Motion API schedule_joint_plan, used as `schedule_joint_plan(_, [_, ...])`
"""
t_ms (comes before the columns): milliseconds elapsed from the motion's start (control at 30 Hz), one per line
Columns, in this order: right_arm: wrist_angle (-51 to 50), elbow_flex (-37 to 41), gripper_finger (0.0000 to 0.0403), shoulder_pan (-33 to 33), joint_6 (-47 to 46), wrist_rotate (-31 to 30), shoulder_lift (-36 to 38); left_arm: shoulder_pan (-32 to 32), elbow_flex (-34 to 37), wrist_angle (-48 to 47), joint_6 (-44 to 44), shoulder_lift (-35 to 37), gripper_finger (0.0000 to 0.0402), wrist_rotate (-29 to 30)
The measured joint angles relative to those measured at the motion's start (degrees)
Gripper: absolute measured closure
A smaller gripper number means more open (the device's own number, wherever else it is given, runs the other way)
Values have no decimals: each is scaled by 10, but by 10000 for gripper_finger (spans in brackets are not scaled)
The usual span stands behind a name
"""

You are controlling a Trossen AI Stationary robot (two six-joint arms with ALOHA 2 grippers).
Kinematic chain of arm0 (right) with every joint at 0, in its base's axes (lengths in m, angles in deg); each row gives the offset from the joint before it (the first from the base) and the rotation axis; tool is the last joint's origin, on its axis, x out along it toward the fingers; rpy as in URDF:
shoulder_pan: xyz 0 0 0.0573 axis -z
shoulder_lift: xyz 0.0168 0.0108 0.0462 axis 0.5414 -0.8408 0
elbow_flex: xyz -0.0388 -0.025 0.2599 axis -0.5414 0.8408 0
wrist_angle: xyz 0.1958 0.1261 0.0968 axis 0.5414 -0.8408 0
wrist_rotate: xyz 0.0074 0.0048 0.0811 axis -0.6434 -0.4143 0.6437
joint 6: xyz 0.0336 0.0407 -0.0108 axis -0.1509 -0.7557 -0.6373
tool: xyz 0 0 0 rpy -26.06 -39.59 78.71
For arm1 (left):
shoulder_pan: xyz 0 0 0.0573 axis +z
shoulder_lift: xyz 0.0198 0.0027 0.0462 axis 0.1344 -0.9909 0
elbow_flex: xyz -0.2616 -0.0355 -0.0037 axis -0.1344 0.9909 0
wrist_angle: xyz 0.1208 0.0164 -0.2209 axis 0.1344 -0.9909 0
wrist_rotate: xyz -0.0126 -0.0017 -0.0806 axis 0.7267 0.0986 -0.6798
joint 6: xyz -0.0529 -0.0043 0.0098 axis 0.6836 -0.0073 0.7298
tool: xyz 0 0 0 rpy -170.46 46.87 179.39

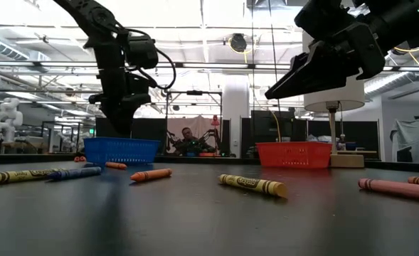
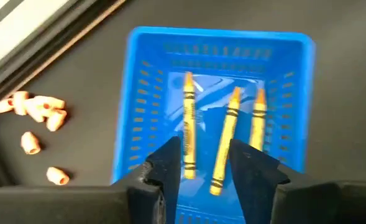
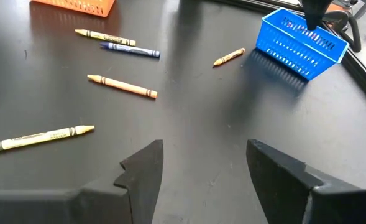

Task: Sort crayons
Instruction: Put the orange crayon into the red bin

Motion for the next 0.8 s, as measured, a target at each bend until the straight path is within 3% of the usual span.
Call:
schedule_joint_plan(233, [1,0,188,0,0,0,0,-114,0,0,41,6,268,11])
schedule_joint_plan(500, [2,0,188,0,-4,1,0,-329,0,48,86,7,268,106])
schedule_joint_plan(633, [2,0,188,0,-13,1,0,-431,0,93,120,7,268,181])
schedule_joint_plan(800, [1,0,188,0,-41,17,0,-547,42,222,110,7,268,258])
